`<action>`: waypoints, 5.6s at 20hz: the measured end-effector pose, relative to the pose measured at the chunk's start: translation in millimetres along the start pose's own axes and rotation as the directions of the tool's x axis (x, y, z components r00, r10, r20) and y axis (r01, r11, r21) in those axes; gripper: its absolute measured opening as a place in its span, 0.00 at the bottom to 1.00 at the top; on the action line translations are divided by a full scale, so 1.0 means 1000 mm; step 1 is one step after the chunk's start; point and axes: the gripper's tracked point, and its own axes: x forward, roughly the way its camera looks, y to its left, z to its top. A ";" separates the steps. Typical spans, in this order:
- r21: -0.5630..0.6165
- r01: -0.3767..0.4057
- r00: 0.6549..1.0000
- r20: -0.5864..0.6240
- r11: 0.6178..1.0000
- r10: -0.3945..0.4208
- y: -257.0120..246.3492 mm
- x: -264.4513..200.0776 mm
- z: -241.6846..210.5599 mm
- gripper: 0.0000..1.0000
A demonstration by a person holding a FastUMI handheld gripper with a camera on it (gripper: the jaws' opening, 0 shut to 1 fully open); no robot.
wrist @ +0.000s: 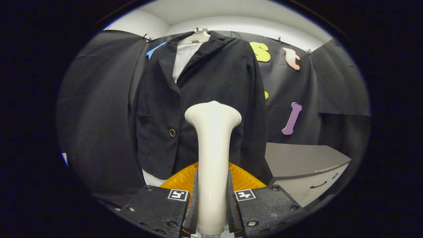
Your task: Iron the clothes twice with a garment steamer, once on the left side and once on the right side.
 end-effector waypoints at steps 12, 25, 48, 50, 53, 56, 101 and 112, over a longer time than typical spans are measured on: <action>-0.053 0.002 0.982 -0.189 0.999 -0.012 0.002 0.004 -0.108 0.38; -0.122 -0.041 0.923 -0.384 0.992 -0.010 0.021 -0.001 -0.200 0.38; -0.028 -0.130 0.858 0.498 0.991 0.127 0.154 -0.052 0.239 0.38; -0.029 -0.143 0.838 0.529 0.989 0.136 0.163 -0.038 0.261 0.38; -0.030 -0.151 0.808 0.572 0.988 0.141 0.172 -0.018 0.296 0.38; -0.050 -0.130 0.783 0.607 0.990 0.133 0.177 0.002 0.323 0.38; -0.088 -0.134 0.987 0.072 0.987 0.140 0.174 0.046 0.039 0.38; -0.115 -0.181 0.979 -0.118 0.977 0.167 0.179 0.043 -0.038 0.38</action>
